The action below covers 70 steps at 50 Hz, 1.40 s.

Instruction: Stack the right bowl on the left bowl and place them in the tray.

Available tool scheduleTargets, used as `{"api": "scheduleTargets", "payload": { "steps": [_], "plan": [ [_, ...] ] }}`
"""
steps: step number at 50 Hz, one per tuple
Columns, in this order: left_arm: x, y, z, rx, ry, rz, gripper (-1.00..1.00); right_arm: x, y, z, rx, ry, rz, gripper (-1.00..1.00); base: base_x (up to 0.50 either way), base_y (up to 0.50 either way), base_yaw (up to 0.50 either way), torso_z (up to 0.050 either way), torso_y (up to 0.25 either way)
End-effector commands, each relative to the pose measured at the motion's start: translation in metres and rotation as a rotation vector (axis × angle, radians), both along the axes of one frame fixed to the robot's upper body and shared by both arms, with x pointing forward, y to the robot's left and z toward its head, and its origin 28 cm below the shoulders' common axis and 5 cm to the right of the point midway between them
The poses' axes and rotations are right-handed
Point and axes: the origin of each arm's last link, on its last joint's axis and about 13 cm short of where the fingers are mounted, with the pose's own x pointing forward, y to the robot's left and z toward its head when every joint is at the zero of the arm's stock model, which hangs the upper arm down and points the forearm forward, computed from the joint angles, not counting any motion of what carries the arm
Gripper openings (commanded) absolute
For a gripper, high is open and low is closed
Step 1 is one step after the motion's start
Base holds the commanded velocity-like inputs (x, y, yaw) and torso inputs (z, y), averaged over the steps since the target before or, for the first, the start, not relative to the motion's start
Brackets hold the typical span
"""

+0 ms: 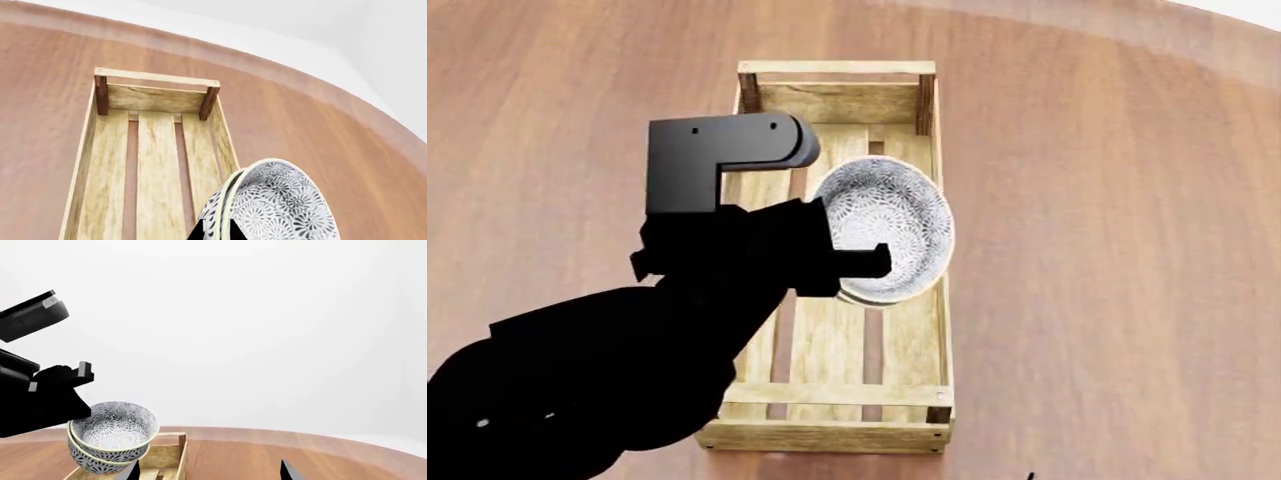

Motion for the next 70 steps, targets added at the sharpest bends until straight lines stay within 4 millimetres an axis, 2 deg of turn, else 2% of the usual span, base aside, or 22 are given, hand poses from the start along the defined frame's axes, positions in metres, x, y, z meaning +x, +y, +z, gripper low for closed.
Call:
{"api": "scheduleTargets", "payload": {
  "steps": [1, 11, 20, 43, 70],
  "plan": [
    [0.004, -0.004, -0.003, 0.047, -0.016, 0.011, -1.0, 0.001, 0.001, -0.001, -0.009, -0.005, -0.001, 1.0, 0.0, 0.0, 0.0, 0.0, 0.0],
    [0.006, -0.004, -0.009, 0.052, -0.004, 0.014, -1.0, 0.002, 0.001, -0.004, -0.009, 0.0, 0.001, 1.0, 0.0, 0.0, 0.0, 0.0, 0.001],
    [0.005, -0.007, -0.005, 0.029, -0.011, 0.002, -1.0, 0.002, 0.002, -0.005, -0.011, 0.003, 0.006, 1.0, 0.0, 0.0, 0.0, 0.0, 0.001],
    [0.02, -0.003, -0.028, -0.025, 0.051, 0.026, -1.0, 0.002, 0.003, -0.011, -0.013, 0.019, 0.01, 1.0, 0.0, 0.0, 0.0, 0.0, 0.001],
    [0.02, -0.007, -0.031, -0.045, 0.085, 0.006, -1.0, 0.003, 0.003, -0.013, -0.014, 0.025, 0.013, 1.0, 0.0, 0.0, 0.0, 0.0, 0.001]
  ]
}}
